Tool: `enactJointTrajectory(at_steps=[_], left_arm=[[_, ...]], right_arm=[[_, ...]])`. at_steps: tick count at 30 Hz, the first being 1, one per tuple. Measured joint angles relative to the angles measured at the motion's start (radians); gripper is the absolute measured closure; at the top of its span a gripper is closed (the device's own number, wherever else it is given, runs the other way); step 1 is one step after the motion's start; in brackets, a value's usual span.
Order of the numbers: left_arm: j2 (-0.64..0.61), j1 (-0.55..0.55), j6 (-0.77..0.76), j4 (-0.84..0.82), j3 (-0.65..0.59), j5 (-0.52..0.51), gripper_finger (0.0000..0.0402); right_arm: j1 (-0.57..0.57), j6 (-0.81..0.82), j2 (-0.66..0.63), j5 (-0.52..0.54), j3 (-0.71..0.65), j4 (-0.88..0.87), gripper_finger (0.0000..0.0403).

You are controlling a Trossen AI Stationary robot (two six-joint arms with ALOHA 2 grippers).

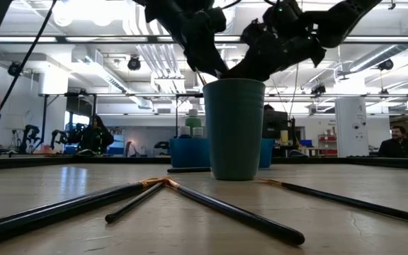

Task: Pick & Place Paint Supplies
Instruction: Put the yellow paint bottle into the blue bin

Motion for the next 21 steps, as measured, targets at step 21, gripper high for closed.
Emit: enactJointTrajectory(at_steps=[21], left_arm=[[-0.002, -0.001, 0.008, -0.056, -0.001, -0.017, 0.0188]], right_arm=[[0.015, -0.032, 0.073, 0.044, 0.072, -0.104, 0.0281]])
